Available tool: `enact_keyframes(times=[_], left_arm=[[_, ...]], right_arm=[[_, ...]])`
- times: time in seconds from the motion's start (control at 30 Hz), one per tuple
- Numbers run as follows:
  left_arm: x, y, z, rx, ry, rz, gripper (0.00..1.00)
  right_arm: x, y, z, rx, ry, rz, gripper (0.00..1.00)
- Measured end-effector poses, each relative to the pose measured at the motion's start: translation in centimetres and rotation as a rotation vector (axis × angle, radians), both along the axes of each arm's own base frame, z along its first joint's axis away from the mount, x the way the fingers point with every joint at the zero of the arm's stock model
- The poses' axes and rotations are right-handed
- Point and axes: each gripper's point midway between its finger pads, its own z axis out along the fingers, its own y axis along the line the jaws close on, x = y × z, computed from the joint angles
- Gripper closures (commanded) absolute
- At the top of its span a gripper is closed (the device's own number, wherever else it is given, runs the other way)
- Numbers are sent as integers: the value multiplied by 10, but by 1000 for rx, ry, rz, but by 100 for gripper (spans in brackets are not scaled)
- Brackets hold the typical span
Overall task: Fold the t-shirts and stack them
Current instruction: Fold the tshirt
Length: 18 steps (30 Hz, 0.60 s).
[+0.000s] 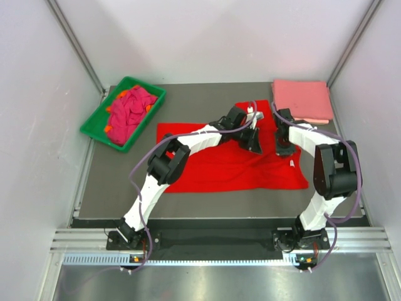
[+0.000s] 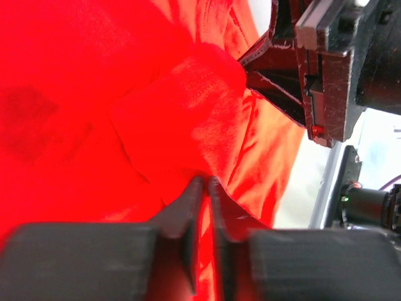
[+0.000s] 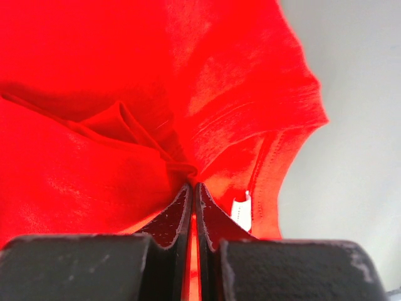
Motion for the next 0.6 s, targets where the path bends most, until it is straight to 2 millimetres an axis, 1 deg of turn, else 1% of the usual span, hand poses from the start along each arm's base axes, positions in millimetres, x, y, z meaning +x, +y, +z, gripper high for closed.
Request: enact_keyframes(times=[0.03,0.07,0.23,0.43,0.5,0.6], left_arm=[[0,-1,1,-3,-1,0,97],[0,-1,2,-5,-1,1,100],[2,-3,4,-10,-11,5,100],[14,1,-4,35,-48,67,100],[19,4,-8,58,-63,99,100],[22,15,-16,105,-76,153,100]], right_arm=[[1,-1,2,-3,-6,-1,100],[2,-1,5,-7,-10,-3,100],[18,-1,20,-9,-65,-7,100],[43,2,45,-5,-144,-3,100],[50,1,53,-10,-169,2,100],[61,0,65,-24,-204,16,100]])
